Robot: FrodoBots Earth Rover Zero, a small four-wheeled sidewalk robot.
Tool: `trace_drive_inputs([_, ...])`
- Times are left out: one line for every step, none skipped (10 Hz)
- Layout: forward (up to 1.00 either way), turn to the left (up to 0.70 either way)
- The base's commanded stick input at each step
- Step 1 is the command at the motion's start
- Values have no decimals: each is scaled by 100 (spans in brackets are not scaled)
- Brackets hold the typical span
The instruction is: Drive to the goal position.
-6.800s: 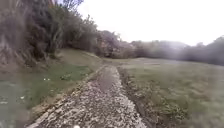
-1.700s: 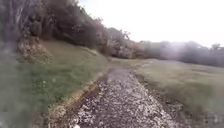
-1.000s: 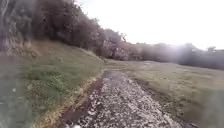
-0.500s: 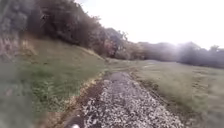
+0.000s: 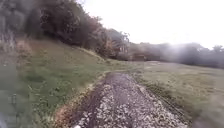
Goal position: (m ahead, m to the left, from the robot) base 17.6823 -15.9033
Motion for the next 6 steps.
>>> trace_drive_inputs([85, -28])
trace_drive_inputs([85, -13])
trace_drive_inputs([85, -4])
trace_drive_inputs([85, -1])
trace_drive_inputs([85, 0])
trace_drive_inputs([85, 0])
